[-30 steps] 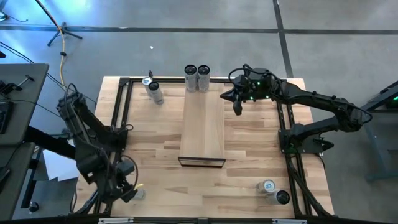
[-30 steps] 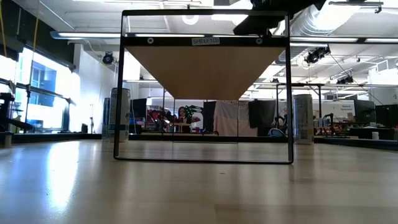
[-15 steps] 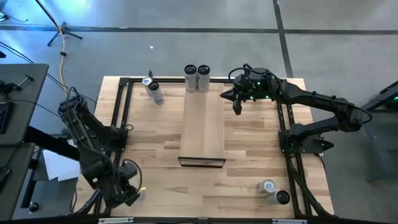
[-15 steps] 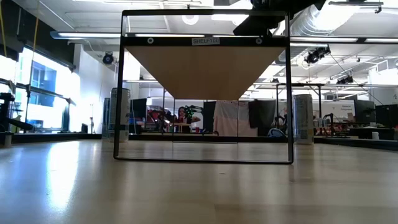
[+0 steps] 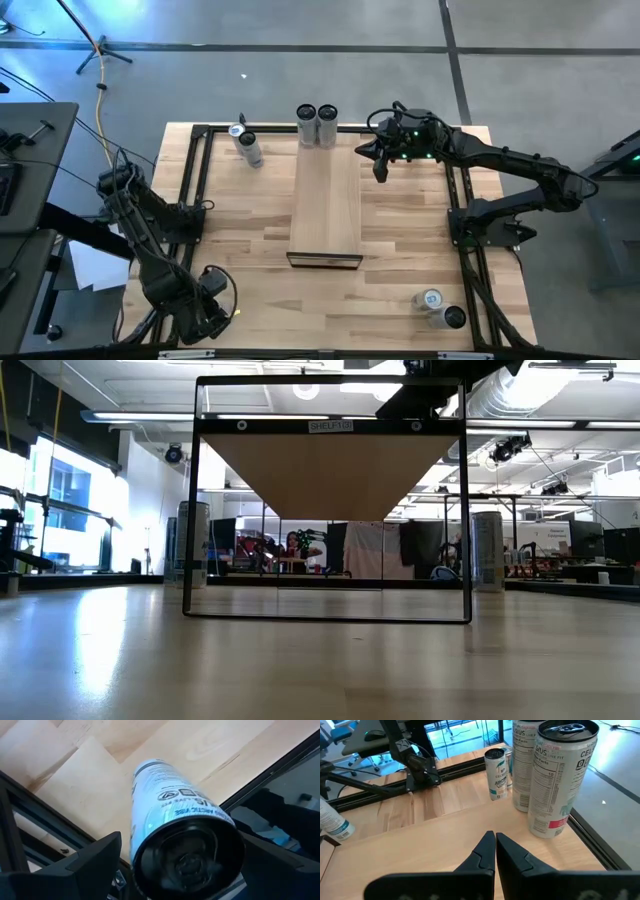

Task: Place canned beverage on shelf
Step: Put the bottom white blue soda can on the shelf

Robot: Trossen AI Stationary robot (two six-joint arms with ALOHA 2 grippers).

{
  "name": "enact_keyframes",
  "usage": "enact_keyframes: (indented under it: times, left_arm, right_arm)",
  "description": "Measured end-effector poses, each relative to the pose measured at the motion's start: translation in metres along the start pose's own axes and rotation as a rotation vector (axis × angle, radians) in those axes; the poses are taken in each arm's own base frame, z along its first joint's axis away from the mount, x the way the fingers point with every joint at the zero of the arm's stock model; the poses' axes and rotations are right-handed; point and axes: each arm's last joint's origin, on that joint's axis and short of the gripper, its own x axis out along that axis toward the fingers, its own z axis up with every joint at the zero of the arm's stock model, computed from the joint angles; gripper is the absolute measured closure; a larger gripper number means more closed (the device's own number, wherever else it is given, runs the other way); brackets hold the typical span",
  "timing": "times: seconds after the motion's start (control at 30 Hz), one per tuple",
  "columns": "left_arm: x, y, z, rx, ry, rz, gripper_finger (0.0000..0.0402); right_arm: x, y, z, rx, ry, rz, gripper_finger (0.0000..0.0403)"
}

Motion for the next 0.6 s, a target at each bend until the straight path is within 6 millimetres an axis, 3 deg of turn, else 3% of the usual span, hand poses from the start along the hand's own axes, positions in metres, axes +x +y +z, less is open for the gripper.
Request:
enact_keyframes:
  times: [0.43,0.6]
  left_arm:
    - [0.014,-0.005,-0.001,0.017,-0.007,0.041,0.0057]
    - [0.014,-0.005,-0.001,0.018,-0.012,0.038,0.0098]
  right_arm:
    - [0.001,0.0,0.0,-0.001,0.002,0.001,0.0402]
    - [0.001,0.0,0.0,-0.005,0.002,0.001,0.0402]
